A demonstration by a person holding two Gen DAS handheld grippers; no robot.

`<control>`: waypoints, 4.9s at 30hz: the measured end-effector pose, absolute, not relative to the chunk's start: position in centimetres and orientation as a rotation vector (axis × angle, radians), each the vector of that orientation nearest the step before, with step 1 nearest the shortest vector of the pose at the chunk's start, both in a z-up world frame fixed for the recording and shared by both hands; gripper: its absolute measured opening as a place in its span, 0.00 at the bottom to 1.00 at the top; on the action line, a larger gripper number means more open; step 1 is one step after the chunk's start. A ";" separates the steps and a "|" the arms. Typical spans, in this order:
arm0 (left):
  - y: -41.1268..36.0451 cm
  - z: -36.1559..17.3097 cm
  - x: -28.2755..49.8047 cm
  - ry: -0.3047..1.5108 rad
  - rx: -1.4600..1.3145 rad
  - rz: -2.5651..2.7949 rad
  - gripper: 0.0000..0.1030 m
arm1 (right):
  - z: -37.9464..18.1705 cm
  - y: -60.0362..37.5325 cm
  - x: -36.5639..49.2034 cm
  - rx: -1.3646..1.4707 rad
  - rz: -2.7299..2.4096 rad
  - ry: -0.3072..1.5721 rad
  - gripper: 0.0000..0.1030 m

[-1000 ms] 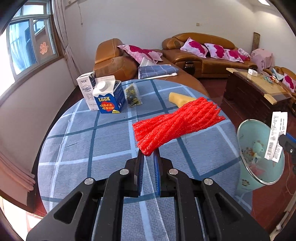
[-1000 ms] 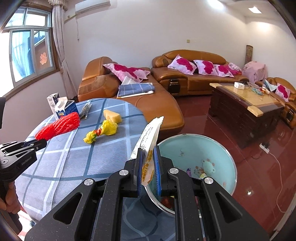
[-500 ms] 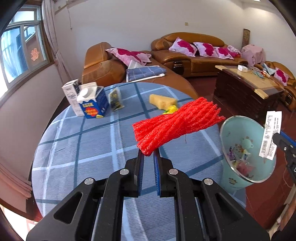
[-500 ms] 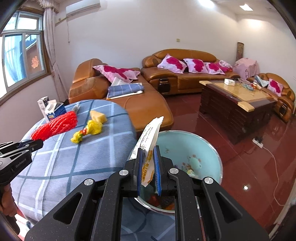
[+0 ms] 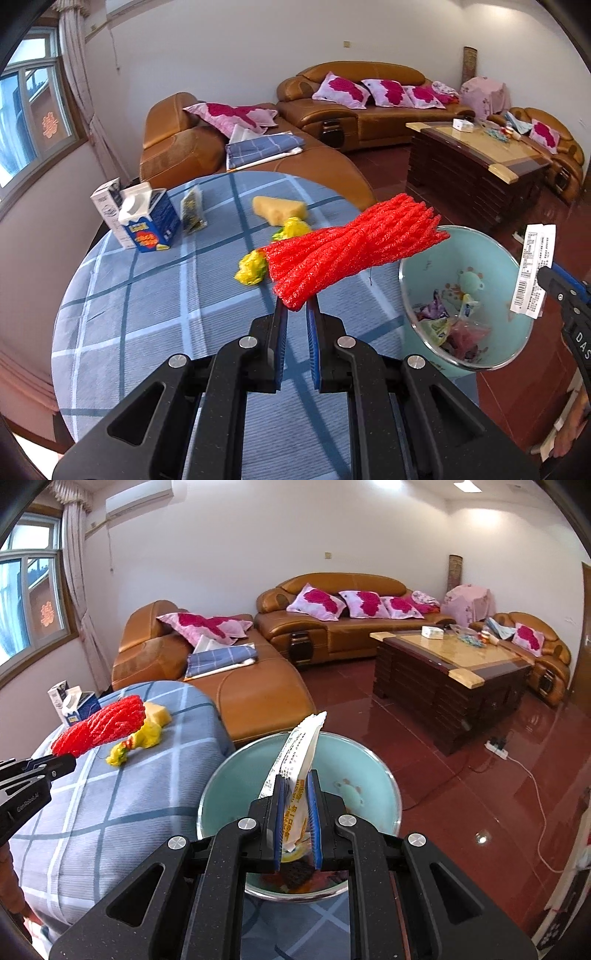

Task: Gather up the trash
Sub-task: 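Carry the red net and paper wrapper over the blue bucket, then open both tools over the bucket to drop the net and paper wrapper, then move the left tool to the yellow-red candy wrapper and grasp it, then grasp the yellow sponge with the right tool while the left tool holds the wrapper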

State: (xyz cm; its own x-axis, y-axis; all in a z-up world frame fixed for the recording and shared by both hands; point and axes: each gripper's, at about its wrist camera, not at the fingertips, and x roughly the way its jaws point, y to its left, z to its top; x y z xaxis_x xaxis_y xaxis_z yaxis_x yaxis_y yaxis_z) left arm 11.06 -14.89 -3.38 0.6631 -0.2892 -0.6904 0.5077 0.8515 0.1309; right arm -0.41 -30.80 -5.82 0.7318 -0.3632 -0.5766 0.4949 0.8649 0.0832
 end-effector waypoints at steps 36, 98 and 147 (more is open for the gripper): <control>-27.3 -9.2 10.5 0.818 0.487 -0.564 0.16 | -11.3 -36.9 1.1 0.297 -0.575 0.693 0.18; -9.2 -8.8 20.6 0.856 0.265 -0.340 0.78 | -6.9 -24.4 9.4 0.172 -0.361 0.648 0.44; -3.4 -9.3 25.6 0.898 0.198 -0.137 0.27 | -7.1 -22.7 17.2 0.112 -0.252 0.674 0.44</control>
State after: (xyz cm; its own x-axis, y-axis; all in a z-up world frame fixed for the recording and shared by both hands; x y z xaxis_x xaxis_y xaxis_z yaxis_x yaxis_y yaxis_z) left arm 25.58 -3.39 -9.31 0.6164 -0.0355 -0.7866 0.2006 0.9731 0.1133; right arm 17.18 -22.68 -7.07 0.7527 -0.1939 -0.6291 0.2661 0.9637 0.0214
